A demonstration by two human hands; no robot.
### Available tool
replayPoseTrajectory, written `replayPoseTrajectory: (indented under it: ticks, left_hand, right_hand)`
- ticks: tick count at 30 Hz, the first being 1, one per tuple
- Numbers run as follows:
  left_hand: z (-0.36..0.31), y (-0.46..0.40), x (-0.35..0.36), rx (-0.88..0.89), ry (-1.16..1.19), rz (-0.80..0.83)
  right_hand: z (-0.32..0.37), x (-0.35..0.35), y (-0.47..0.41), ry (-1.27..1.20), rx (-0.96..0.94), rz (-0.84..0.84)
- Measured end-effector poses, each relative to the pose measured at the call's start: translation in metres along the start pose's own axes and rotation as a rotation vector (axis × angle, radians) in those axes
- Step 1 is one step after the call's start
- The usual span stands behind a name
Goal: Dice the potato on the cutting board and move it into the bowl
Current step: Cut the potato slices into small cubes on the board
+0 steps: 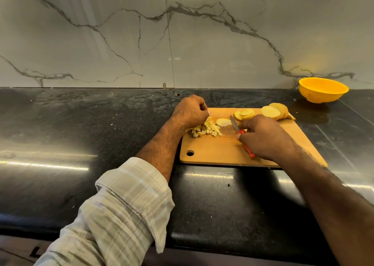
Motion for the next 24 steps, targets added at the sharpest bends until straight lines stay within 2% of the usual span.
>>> replayPoseTrajectory:
  ticks: [7, 17, 21, 24]
  left_hand:
    - [-0.002, -0.002, 0.002, 0.013, 0.053, 0.030]
    - [0.000, -0.004, 0.004, 0.065, 0.241, 0.072]
    - [0.002, -0.006, 0.002, 0.075, 0.224, 0.018]
    - [0.003, -0.008, 0.003, 0.089, 0.118, -0.002]
  right_hand:
    - [-0.004, -0.001, 0.001, -0.056, -0.038, 0.043]
    - [0.016, -0.003, 0.007, 0.164, -0.204, 0.048]
    - [0.009, -0.008, 0.004, 0.158, -0.126, -0.035]
    - [0.004, -0.007, 0.003, 0.144, -0.074, 0.014]
Point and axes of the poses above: each hand's wrist, its own y-axis away from the middle knuckle, its own x-axis out of the palm, z = x × y, the point moved 3 cm from there along -y, towards the middle knuckle, and after that the axes turned 12 degrees about -x, right-handed, at the moved point
